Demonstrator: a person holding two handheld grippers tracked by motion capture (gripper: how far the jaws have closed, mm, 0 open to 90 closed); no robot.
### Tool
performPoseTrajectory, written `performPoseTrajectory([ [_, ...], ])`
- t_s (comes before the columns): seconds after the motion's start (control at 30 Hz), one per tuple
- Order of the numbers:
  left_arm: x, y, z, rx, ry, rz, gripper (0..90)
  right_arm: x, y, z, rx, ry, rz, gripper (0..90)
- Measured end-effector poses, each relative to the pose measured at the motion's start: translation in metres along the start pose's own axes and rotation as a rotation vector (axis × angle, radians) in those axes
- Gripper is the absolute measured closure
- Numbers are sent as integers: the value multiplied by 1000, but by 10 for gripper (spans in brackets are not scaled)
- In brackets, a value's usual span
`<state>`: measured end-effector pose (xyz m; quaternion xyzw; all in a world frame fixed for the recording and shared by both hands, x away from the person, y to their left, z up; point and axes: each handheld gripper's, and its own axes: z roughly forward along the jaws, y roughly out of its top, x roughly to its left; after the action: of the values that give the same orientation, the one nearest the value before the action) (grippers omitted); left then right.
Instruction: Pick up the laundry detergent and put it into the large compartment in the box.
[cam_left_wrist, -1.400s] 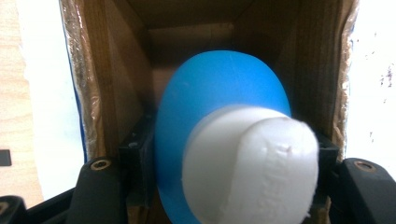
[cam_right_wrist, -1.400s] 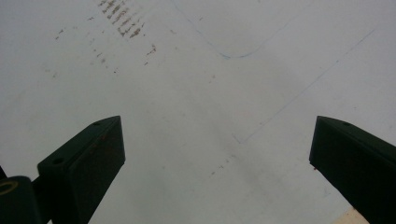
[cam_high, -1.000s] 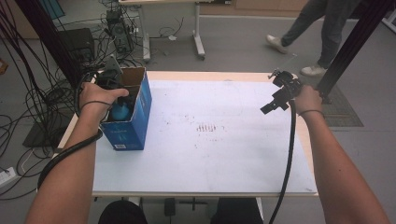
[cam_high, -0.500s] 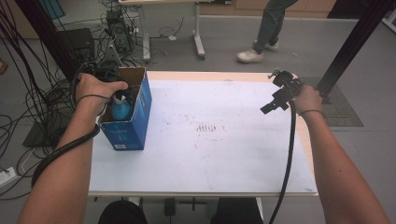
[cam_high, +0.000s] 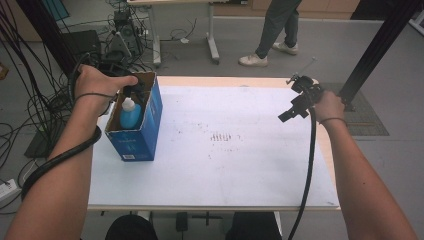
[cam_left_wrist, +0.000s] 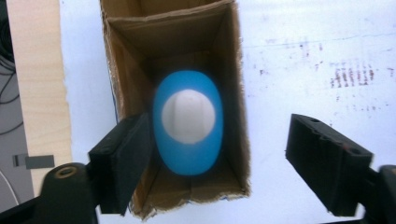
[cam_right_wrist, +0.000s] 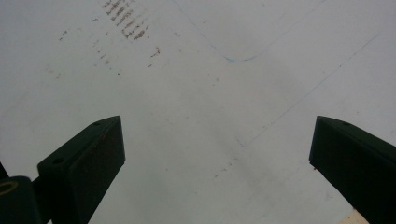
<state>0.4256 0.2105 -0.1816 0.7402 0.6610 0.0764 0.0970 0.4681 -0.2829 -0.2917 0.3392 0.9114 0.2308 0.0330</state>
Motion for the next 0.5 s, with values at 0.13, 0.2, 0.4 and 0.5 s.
performPoseTrajectory([
  [0.13,-6,-1,-10,-11,1,17,184,1,1,1,0,0,-1,32],
  [0.2,-8,-1,-14,-16,7,24,146,1,1,1,0,1,-3,32],
  [0.4,-14,-2,-23,-35,5,40,92,1,1,1,-4,4,-2,32],
  [0.5,-17,-3,-27,-37,5,49,89,1,1,2,-1,5,1,32],
])
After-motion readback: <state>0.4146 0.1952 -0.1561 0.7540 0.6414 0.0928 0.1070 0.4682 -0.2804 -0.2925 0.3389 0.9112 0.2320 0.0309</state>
